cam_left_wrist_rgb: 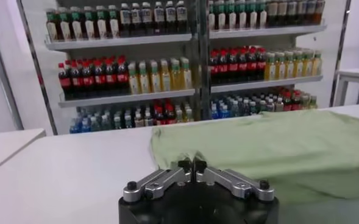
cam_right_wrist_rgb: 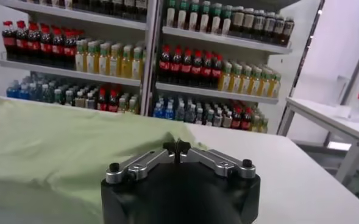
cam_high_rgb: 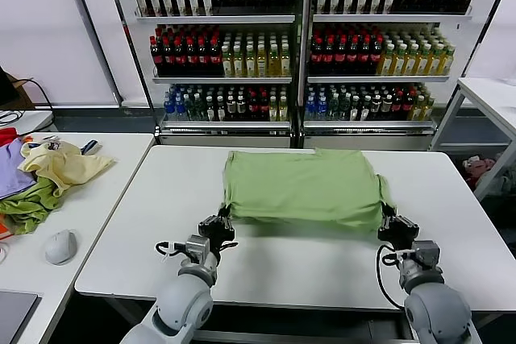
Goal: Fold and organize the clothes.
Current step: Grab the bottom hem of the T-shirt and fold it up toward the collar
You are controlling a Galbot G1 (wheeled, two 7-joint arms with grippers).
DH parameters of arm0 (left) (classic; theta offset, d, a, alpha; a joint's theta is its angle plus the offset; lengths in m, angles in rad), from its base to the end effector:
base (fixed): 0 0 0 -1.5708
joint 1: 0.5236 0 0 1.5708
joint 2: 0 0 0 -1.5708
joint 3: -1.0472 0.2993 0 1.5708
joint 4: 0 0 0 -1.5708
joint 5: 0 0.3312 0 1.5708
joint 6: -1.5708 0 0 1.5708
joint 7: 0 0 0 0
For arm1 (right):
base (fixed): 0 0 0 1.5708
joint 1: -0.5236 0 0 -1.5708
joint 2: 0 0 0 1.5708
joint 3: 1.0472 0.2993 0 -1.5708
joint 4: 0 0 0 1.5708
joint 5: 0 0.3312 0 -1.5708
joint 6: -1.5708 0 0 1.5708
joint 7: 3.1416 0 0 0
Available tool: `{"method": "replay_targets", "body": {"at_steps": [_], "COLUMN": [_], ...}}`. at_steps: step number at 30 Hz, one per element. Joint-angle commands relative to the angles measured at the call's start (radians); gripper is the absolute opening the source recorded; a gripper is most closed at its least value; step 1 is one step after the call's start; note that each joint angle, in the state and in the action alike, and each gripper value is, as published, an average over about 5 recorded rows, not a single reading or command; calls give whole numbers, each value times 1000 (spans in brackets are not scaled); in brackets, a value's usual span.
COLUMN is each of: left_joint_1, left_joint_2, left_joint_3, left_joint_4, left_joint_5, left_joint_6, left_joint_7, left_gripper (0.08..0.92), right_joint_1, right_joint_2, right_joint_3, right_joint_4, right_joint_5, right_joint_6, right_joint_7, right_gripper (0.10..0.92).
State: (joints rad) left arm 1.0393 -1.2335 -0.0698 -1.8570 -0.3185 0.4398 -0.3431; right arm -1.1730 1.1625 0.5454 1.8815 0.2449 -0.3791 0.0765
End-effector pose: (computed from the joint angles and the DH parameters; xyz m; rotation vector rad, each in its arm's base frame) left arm 0.2875 -0.0633 -0.2380 -0.2528 -2.8439 -0.1707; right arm 0.2903 -0.0849 -0.2172 -0.0272 -2.9344 0.2677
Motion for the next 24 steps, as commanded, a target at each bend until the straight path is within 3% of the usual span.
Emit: {"method": "replay_targets", "body": {"at_steps": [1,13,16,24], "left_joint_1": [-139,-184,-168,-68], "left_joint_2": [-1,-42,-40,-42], "left_joint_3": [49,73,68,33], "left_joint_4": [165,252,235,116], "left_joint_5": [23,75,74,72], "left_joint_6": [20,26,18,11], "left_joint_7": [2,13,14,11], "left_gripper": [88,112,178,403], "right_joint_1": [185,271,248,93], "right_joint_2": [-11,18,22,23], "right_joint_3": [-67,-123,-117,-42], "right_joint_4": [-165,-287,-276,-160], "right_joint_5": [-31,-145,-150,-110], "right_joint_6": [13,33,34,55], "right_joint_7": [-9,-28,-33,-22], "right_gripper": [108,114,167,406]}}
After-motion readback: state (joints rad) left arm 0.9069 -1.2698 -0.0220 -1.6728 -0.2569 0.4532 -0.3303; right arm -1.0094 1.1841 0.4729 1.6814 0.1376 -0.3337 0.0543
